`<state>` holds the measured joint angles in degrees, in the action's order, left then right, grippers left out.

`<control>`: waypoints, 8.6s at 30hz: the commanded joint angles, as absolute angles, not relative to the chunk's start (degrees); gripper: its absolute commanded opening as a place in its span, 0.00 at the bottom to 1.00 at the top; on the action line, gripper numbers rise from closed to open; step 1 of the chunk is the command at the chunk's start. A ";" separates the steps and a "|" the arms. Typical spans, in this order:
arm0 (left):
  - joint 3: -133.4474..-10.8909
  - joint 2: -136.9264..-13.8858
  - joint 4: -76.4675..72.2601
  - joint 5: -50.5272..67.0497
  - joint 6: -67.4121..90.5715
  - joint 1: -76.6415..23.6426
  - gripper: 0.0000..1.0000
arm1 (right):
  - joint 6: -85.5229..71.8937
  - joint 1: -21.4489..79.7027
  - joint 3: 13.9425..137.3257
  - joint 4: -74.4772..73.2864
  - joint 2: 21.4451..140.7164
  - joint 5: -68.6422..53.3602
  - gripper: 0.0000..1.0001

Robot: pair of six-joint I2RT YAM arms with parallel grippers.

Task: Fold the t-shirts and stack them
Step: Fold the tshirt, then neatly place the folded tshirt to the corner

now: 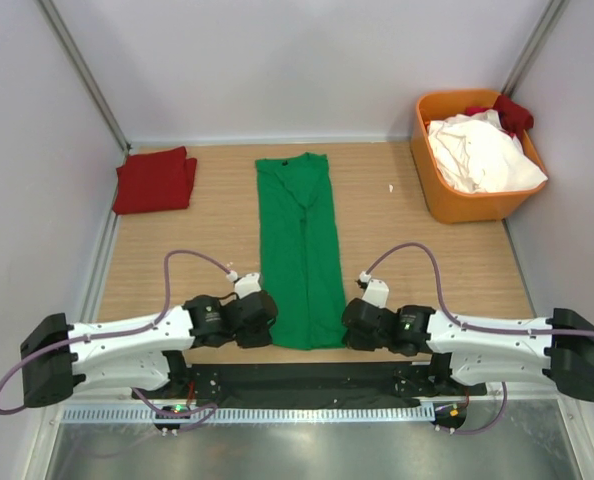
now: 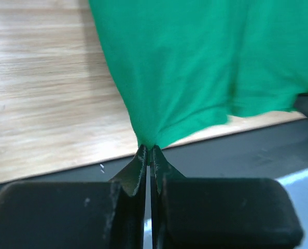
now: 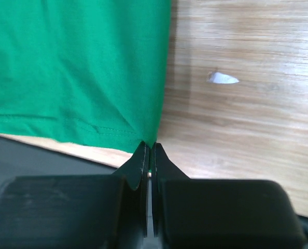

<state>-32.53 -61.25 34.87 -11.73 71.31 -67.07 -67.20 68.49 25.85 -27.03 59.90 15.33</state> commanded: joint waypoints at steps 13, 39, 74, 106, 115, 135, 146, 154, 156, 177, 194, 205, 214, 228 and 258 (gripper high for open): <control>-53.87 -60.01 56.69 -25.14 60.75 -62.24 0.00 | -53.10 64.88 53.34 -40.35 70.21 25.85 0.01; -84.28 -98.16 49.31 -8.35 32.61 -31.03 0.00 | -29.36 38.15 78.13 -36.12 95.44 13.98 0.01; -75.79 -96.08 38.54 6.41 36.38 -21.36 0.66 | -34.53 26.02 60.87 -17.60 91.33 -15.37 0.84; -47.38 -91.67 15.30 8.78 43.50 -22.85 0.46 | -42.89 26.54 39.37 3.16 92.46 -17.40 0.34; -45.71 -91.15 12.65 10.38 44.91 -24.60 0.00 | -42.98 27.68 38.32 3.08 90.98 -17.14 0.01; -51.93 -55.37 50.18 -8.52 50.02 -36.03 0.00 | -46.69 44.83 42.78 -29.78 57.04 8.68 0.01; -75.03 -74.52 52.65 -11.69 37.98 -29.63 0.00 | -32.26 36.06 71.09 -37.26 79.62 11.87 0.01; -88.23 -90.25 52.91 -9.14 33.31 -23.03 0.00 | -26.20 29.89 83.31 -37.35 93.33 5.89 0.01; -91.92 -95.52 52.73 -9.05 32.52 -20.85 0.00 | -25.06 28.83 87.61 -37.18 99.01 4.66 0.01; -93.99 -109.61 40.46 11.57 28.91 -10.38 0.80 | -26.45 20.04 91.62 -36.76 105.34 0.80 0.81; -87.89 -122.34 24.53 19.68 33.57 -10.11 0.68 | -28.83 22.59 55.29 -24.08 83.33 -6.86 0.80; -84.46 -128.84 17.76 23.64 37.00 -11.25 0.34 | -28.39 22.59 50.72 -22.15 82.44 -7.73 0.80; -91.21 -125.07 24.41 25.31 35.34 -10.03 0.00 | -28.04 22.59 48.87 -21.97 80.69 -8.96 0.80; -115.56 -125.68 53.60 20.41 21.99 -0.18 0.00 | -27.16 22.59 46.67 -29.61 67.08 -7.65 0.80; -150.64 -135.97 50.63 21.80 30.93 14.06 0.00 | -25.66 22.59 44.65 -32.26 65.56 -7.47 0.79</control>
<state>-147.92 -137.10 57.91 19.59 28.27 12.84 -26.74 22.39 44.10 -32.42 65.21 -7.44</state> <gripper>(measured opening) 0.026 0.794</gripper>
